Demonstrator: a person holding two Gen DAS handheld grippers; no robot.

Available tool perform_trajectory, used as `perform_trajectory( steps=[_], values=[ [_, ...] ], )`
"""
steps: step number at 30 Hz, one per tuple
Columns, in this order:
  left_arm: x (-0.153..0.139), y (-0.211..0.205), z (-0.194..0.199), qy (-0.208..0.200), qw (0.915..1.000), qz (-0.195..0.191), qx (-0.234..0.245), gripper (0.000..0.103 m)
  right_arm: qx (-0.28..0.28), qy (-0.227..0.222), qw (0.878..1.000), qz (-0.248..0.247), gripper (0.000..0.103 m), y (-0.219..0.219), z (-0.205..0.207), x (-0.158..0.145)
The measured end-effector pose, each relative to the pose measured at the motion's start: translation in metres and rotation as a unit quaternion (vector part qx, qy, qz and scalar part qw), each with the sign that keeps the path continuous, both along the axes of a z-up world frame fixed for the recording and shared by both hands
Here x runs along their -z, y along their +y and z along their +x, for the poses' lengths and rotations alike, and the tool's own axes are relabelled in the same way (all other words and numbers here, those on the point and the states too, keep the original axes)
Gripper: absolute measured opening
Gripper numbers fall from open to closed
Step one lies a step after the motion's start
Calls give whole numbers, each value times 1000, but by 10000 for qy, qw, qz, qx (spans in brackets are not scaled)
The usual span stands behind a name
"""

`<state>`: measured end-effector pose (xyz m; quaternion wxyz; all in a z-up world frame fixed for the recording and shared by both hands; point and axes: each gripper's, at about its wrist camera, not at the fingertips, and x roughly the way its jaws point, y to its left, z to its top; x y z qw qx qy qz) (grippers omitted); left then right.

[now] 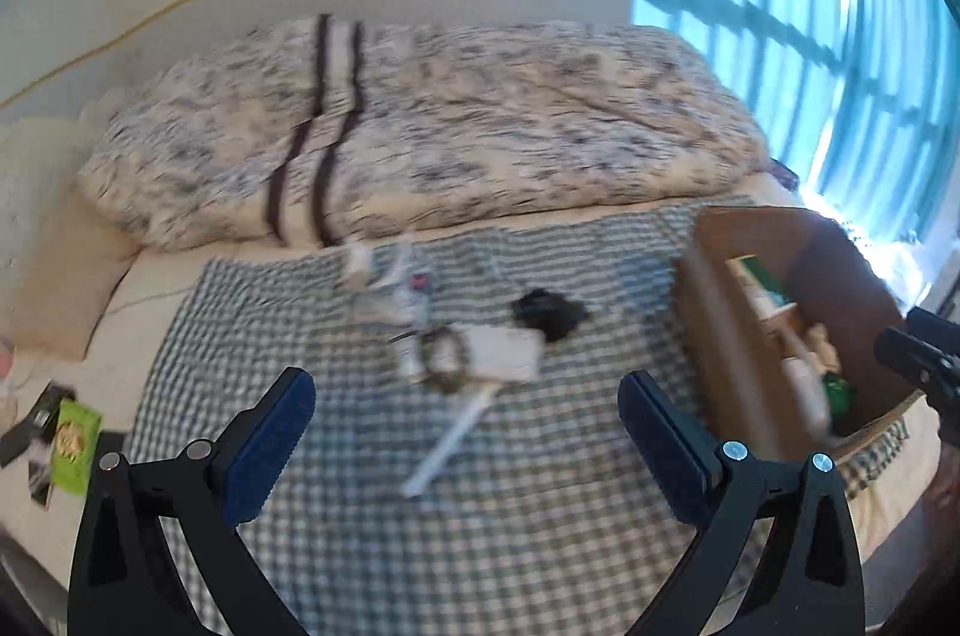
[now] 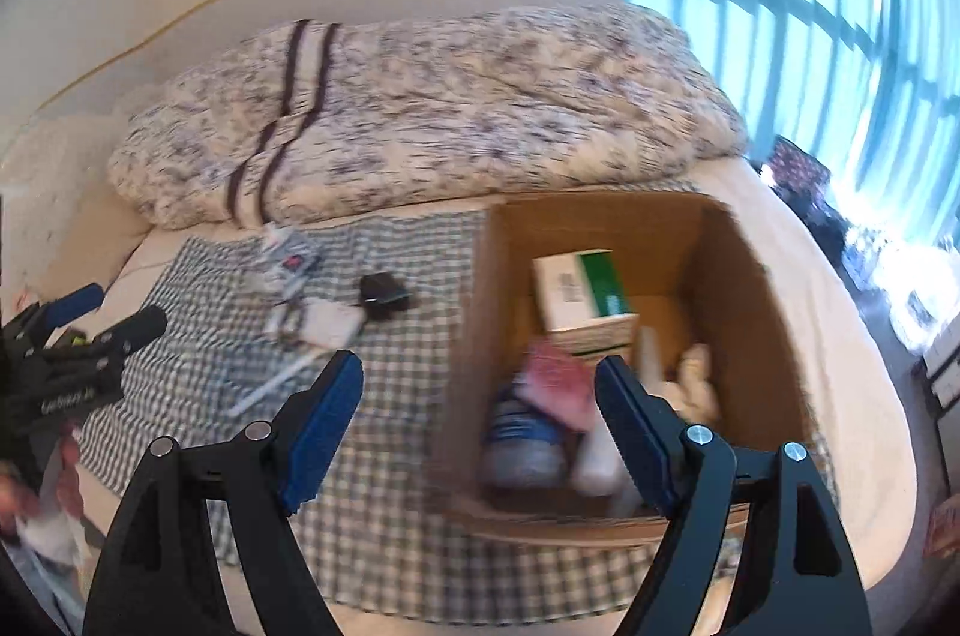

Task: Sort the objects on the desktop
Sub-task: 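Move both tools back over the remaining items on the cloth, then grasp the black case with the right tool while the left tool grasps the white comb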

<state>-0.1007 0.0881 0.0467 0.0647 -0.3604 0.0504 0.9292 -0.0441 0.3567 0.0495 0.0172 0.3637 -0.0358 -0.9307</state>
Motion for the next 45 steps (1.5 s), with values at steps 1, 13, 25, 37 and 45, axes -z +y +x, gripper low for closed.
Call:
perform_trajectory(
  steps=[1, 13, 25, 37, 45],
  values=[
    [4, -14, 1, -25, 10000, 9, -75, 103, -72, 7, 10000, 33, 80, -16, 1, 1],
    [85, -96, -5, -402, 9983, 30, -410, 103, -500, -217, 9982, 233, 80, -128, -46, 36],
    [173, -38, -58, -672, 9977, -6, 109, 103, -307, -879, 9948, 405, 80, -123, -162, 100],
    [233, 6, -101, -1088, 9927, -122, 511, 103, 165, -1524, 9877, 322, 80, -121, -250, 162],
    [240, -2, -104, -1143, 9911, 310, 606, 103, 7, -1612, 9854, 544, 80, -128, -288, 188]
  ],
)
